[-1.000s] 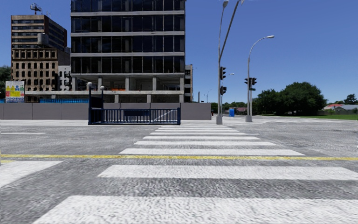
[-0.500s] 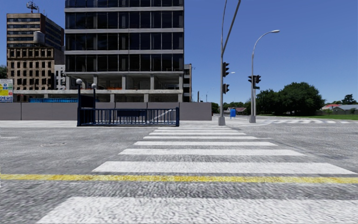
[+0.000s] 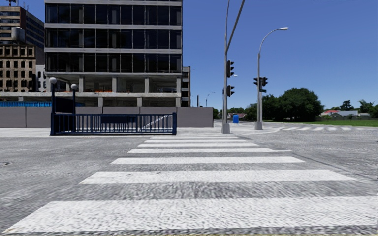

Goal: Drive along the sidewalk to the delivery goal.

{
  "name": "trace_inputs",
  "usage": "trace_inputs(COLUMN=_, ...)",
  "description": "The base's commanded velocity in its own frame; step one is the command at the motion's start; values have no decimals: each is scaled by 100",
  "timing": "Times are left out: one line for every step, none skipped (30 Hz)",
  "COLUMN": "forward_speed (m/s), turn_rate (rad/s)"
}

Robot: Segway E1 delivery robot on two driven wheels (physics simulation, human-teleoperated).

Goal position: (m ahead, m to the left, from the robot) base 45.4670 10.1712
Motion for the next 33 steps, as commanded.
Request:
trace_inputs(forward_speed=200, turn_rate=0)
trace_inputs(forward_speed=200, turn_rate=0)
trace_inputs(forward_speed=200, turn_rate=0)
trace_inputs(forward_speed=200, turn_rate=0)
trace_inputs(forward_speed=200, turn_rate=0)
trace_inputs(forward_speed=200, turn_rate=0)
trace_inputs(forward_speed=200, turn_rate=0)
trace_inputs(forward_speed=200, turn_rate=0)
trace_inputs(forward_speed=200, turn_rate=0)
trace_inputs(forward_speed=200, turn_rate=0)
trace_inputs(forward_speed=200, turn_rate=0)
trace_inputs(forward_speed=200, turn_rate=0)
trace_inputs(forward_speed=200, turn_rate=0)
trace_inputs(forward_speed=200, turn_rate=0)
trace_inputs(forward_speed=200, turn_rate=0)
trace_inputs(forward_speed=200, turn_rate=0)
trace_inputs(forward_speed=200, turn_rate=0)
trace_inputs(forward_speed=200, turn_rate=0)
trace_inputs(forward_speed=200, turn_rate=0)
trace_inputs(forward_speed=200, turn_rate=0)
trace_inputs(forward_speed=200, turn_rate=0)
trace_inputs(forward_speed=200, turn_rate=-62)
trace_inputs(forward_speed=200, turn_rate=-62)
trace_inputs(forward_speed=200, turn_rate=-120)
trace_inputs(forward_speed=200, turn_rate=-120)
trace_inputs(forward_speed=200, turn_rate=0)
trace_inputs(forward_speed=200, turn_rate=0)
trace_inputs(forward_speed=200, turn_rate=0)
trace_inputs(forward_speed=200, turn_rate=0)
trace_inputs(forward_speed=200, turn_rate=0)
trace_inputs(forward_speed=200, turn_rate=0)
trace_inputs(forward_speed=200, turn_rate=0)
trace_inputs(forward_speed=200, turn_rate=0)
